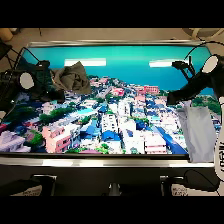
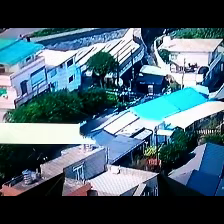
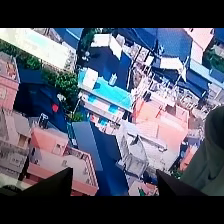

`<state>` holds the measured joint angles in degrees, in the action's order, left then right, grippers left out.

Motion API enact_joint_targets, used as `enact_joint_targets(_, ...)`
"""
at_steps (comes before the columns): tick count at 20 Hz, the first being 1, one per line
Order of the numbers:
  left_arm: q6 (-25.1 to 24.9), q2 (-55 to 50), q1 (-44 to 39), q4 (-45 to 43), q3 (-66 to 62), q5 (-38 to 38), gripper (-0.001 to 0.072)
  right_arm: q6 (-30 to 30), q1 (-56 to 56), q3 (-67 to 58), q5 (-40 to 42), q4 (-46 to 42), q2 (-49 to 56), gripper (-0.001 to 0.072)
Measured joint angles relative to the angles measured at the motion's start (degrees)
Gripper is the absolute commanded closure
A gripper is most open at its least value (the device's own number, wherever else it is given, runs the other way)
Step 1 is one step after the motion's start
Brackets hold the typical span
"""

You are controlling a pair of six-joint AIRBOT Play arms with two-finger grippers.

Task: Fold the shirts.

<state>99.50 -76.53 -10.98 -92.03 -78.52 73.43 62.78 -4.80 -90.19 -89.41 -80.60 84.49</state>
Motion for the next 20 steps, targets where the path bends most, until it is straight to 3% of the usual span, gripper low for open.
enact_joint_targets(20,0.02,0.00,1.46,0.83,-0.02,-0.24,0.0035,-0.02,0.00,0.00,0.28,0.02,0.00,0.0153)
